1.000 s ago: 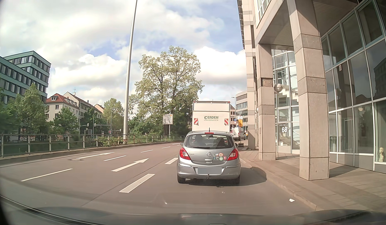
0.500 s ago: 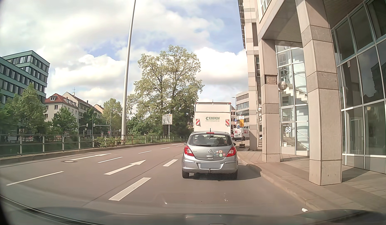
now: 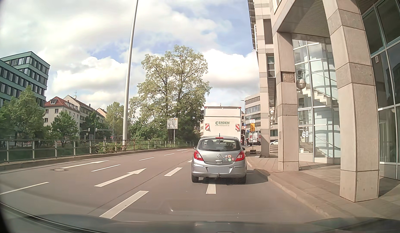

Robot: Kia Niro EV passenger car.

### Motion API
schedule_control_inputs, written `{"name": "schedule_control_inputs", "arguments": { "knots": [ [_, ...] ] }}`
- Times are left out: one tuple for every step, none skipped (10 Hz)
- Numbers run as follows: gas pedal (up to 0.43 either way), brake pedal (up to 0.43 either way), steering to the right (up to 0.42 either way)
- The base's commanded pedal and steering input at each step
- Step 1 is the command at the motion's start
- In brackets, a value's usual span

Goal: Follow the waypoints while adhering to traffic rules and regulations

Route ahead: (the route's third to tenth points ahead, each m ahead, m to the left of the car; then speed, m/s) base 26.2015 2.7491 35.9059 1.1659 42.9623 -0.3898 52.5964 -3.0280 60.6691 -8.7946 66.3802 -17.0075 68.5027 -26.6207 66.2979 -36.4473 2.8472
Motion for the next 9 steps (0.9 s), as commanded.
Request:
{"name": "schedule_control_inputs", "arguments": {
  "knots": [
    [0.319,0.0,0.009],
    [0.319,0.0,0.009],
    [0.319,0.0,0.009],
    [0.311,0.0,0.009],
    [0.268,0.0,0.007],
    [0.22,0.0,0.002],
    [0.169,0.0,0.001],
    [0.138,0.0,0.002],
    [0.118,0.0,0.004]
  ]
}}
